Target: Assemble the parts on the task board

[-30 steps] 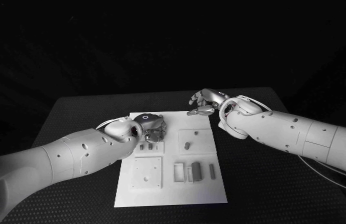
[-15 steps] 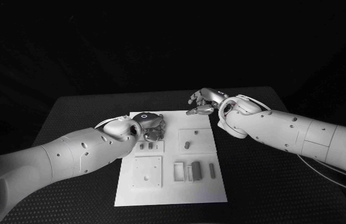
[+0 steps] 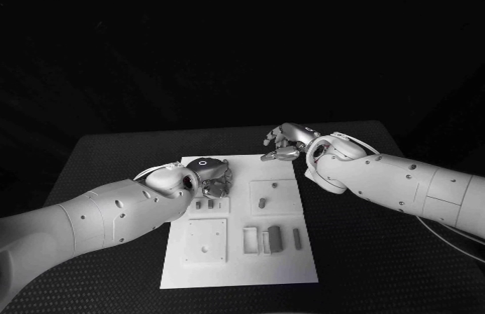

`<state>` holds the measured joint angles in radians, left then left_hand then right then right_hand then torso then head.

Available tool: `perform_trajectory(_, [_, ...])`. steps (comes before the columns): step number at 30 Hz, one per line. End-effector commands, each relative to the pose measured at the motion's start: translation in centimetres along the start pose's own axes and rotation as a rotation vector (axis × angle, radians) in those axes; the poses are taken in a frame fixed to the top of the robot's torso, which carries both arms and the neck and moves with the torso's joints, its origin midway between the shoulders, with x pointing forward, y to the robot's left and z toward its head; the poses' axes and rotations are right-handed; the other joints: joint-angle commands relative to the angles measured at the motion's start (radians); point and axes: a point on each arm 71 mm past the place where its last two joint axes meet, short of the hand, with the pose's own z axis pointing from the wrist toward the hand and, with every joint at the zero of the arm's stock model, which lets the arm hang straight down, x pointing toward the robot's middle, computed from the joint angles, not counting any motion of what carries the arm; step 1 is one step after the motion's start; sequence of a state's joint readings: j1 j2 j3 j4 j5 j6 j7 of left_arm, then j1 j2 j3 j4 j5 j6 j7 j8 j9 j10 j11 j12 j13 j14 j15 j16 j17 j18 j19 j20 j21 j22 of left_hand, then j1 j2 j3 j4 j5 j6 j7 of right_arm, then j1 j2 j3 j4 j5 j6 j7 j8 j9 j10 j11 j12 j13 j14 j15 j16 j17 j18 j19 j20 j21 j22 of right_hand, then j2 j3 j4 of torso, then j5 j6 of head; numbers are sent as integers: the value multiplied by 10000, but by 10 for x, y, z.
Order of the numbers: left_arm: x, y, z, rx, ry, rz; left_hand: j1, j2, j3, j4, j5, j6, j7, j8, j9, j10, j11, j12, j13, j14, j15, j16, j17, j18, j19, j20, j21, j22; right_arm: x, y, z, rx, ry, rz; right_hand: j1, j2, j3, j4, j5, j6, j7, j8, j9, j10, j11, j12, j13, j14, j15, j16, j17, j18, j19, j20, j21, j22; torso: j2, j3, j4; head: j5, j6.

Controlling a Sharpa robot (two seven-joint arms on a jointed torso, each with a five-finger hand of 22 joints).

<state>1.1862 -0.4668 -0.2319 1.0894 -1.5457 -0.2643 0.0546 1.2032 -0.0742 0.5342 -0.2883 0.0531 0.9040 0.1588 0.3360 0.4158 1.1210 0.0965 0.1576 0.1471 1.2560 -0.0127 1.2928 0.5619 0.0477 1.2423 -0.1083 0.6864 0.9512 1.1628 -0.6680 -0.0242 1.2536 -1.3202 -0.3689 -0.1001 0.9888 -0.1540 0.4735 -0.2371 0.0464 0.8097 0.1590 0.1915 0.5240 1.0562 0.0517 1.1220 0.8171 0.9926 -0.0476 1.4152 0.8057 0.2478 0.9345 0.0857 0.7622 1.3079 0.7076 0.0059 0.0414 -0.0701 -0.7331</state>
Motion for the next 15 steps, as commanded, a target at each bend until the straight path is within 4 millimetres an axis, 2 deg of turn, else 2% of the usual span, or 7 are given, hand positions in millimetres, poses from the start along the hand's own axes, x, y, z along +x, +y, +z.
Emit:
perform_trajectory(1, [7,-3,0,69,347,-224,-99,-21,28,-8,-9,25,47,-41,-25,46,-10,-57,-12,11,-66,49,10,1142,13,-60,66,22,1,1,0,-124,27,-13,-10,90,-58,-23,27,26,78,34,-17,-29,8,53,-15,17,-57,59,-15,140,-4,11,-19,142,-3,9,3,-7,-8])
perform_trajectory(5, [7,-3,1,10,382,-217,-125,-50,9,-11,-12,-20,67,-73,-40,10,2,-103,-16,8,-56,54,10,1139,13,-67,65,36,1,1,0,-123,33,-13,-10,91,-59,-25,27,27,78,35,-17,-29,8,55,-16,18,-57,60,-15,140,-4,10,-18,143,0,7,4,-14,-10])
perform_trajectory(15, [10,-2,3,-117,474,-153,-102,76,77,-4,-12,100,23,-22,-23,182,-38,-90,47,14,-92,76,11,1130,25,-84,61,77,1,2,0,-123,43,-12,-13,94,-62,-27,27,30,77,37,-18,-28,7,57,-17,19,-57,62,-16,140,-2,10,-17,143,7,5,-4,-25,-21])
